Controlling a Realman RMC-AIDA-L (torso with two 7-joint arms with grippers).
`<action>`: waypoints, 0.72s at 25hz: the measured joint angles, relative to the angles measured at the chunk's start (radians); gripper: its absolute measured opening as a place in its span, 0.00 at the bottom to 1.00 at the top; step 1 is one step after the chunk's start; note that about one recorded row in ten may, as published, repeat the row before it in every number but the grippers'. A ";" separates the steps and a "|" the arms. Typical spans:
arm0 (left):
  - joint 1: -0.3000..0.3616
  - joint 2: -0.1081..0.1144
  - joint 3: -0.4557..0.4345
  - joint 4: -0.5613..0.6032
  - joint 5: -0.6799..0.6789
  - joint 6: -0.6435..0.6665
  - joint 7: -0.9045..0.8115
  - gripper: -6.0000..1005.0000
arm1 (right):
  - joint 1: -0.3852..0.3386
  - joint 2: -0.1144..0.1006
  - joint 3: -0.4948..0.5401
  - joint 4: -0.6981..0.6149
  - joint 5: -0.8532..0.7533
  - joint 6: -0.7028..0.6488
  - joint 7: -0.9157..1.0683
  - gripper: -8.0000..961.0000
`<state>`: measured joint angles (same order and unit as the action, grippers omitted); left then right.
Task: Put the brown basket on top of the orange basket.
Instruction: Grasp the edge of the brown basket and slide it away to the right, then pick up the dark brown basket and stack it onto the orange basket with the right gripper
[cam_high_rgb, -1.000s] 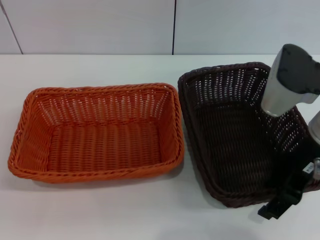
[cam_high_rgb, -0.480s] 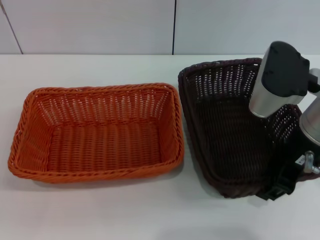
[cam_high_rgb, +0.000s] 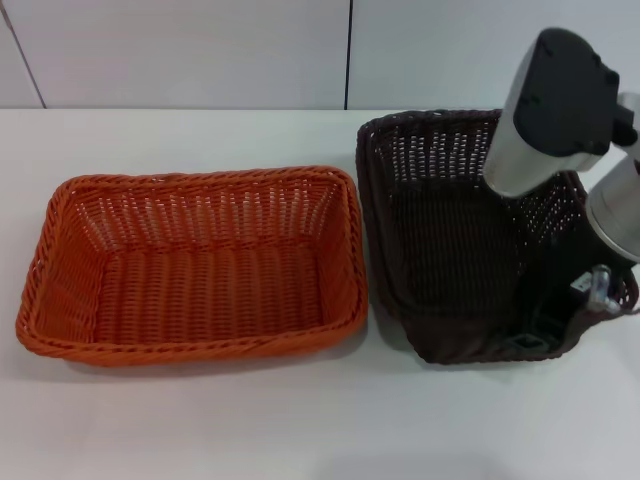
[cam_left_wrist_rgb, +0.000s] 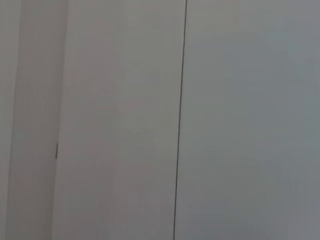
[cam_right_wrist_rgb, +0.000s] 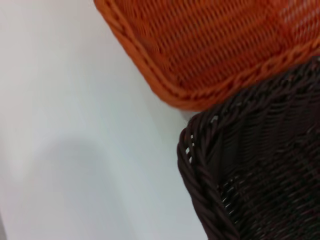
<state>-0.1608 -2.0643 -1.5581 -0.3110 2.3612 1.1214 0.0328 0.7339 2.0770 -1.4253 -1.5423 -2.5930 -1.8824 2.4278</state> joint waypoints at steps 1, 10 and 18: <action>-0.001 0.001 -0.001 0.001 0.000 0.000 0.000 0.78 | 0.003 0.000 -0.001 -0.011 0.003 -0.002 0.005 0.29; 0.000 0.001 -0.002 0.011 0.002 0.001 0.002 0.78 | 0.019 0.000 -0.032 -0.092 -0.053 0.043 0.108 0.24; 0.001 0.004 -0.005 0.012 0.003 0.006 0.005 0.78 | 0.050 -0.001 -0.059 -0.202 -0.107 0.067 0.198 0.23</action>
<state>-0.1600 -2.0601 -1.5626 -0.2991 2.3640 1.1277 0.0373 0.7841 2.0761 -1.4838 -1.7439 -2.6998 -1.8153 2.6258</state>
